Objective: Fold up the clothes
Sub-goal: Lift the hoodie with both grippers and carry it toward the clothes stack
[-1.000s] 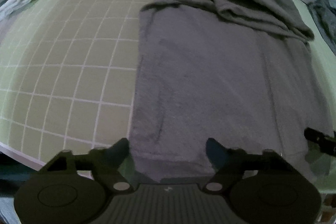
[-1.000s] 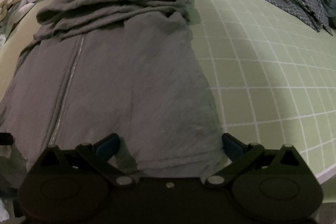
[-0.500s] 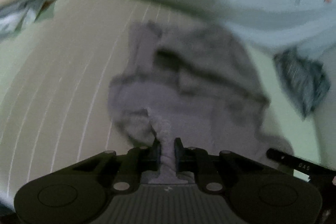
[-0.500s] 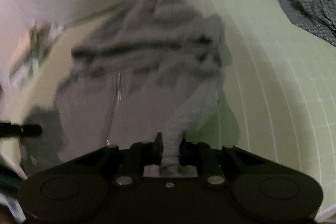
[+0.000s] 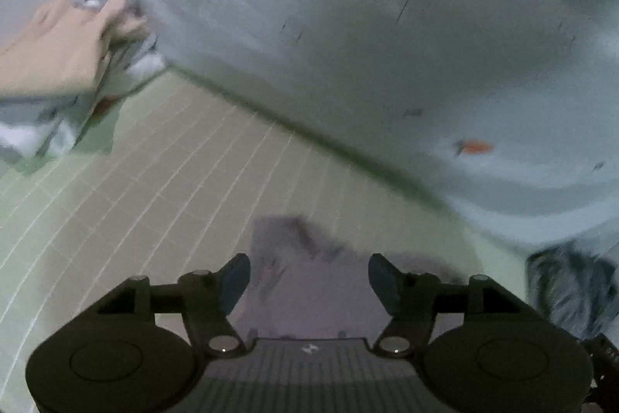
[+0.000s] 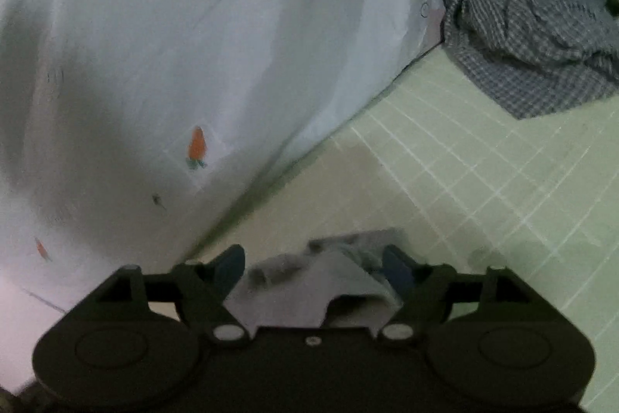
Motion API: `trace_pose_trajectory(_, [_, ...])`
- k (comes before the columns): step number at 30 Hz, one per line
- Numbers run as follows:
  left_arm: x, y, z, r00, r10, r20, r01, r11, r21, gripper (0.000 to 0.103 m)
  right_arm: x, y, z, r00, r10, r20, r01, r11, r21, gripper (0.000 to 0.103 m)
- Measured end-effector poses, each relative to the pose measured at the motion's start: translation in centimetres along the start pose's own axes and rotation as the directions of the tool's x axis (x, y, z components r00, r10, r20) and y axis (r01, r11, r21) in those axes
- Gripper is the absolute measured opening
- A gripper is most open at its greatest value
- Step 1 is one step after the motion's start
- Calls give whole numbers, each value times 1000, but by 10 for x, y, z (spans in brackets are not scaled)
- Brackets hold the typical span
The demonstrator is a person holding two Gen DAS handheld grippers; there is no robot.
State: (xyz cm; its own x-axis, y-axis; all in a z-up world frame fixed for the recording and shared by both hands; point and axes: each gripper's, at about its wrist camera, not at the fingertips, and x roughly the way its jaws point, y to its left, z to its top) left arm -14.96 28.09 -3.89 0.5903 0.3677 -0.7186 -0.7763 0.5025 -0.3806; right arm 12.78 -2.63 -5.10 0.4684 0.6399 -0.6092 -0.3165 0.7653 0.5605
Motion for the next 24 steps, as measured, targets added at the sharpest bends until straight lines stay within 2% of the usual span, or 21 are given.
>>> trace_pose_trajectory(3, [19, 12, -14, 997, 0, -79, -5, 998, -58, 68, 14, -13, -18, 997, -40, -71, 41, 999, 8, 79])
trace_pose_trajectory(8, [49, 15, -19, 988, -19, -154, 7, 997, -75, 67, 35, -21, -33, 994, -22, -108, 30, 997, 68, 74])
trace_pose_trajectory(9, [56, 15, -19, 986, -27, -164, 14, 997, -80, 57, 40, -20, -32, 994, -16, -107, 24, 998, 66, 69])
trace_pose_trajectory(10, [62, 15, -17, 984, -41, -173, 26, 995, -92, 43, 44, -18, -31, 995, -11, -104, 17, 998, 57, 54])
trace_pose_trajectory(11, [68, 15, -14, 981, -58, -183, 39, 993, -108, 3, 49, -16, -29, 994, -3, -107, 7, 999, 39, 41])
trace_pose_trajectory(12, [73, 15, -10, 978, -77, -194, 53, 990, -128, 5, 55, -15, -25, 993, 9, -121, -8, 1000, 10, 11])
trace_pose_trajectory(13, [76, 14, -4, 977, -96, -190, 71, 988, -136, 4, 60, -11, -18, 992, 17, -128, -20, 1000, -21, 6])
trace_pose_trajectory(17, [70, -2, 38, 988, -138, -66, 132, 988, -85, 4, 74, 14, 20, 994, 35, -103, -47, 992, -117, 6])
trace_pose_trajectory(19, [64, -5, 62, 986, -166, 29, 168, 981, -98, 5, 78, 22, 46, 996, 78, -48, -82, 993, -90, 7])
trace_pose_trajectory(20, [61, -5, 70, 984, -160, 81, 169, 978, -123, 8, 82, 24, 58, 994, 106, -14, -107, 993, -55, 7])
trace_pose_trajectory(21, [59, -4, 77, 983, -131, 131, 149, 978, -143, 16, 84, 24, 68, 992, 122, 23, -122, 992, -22, 12])
trace_pose_trajectory(22, [57, -5, 81, 983, -95, 159, 119, 982, -149, 26, 84, 25, 77, 990, 127, 61, -128, 992, 8, 30])
trace_pose_trajectory(24, [60, -6, 78, 993, -27, 119, 39, 995, -97, 73, 86, 30, 84, 992, 87, 87, -87, 996, -1, 57])
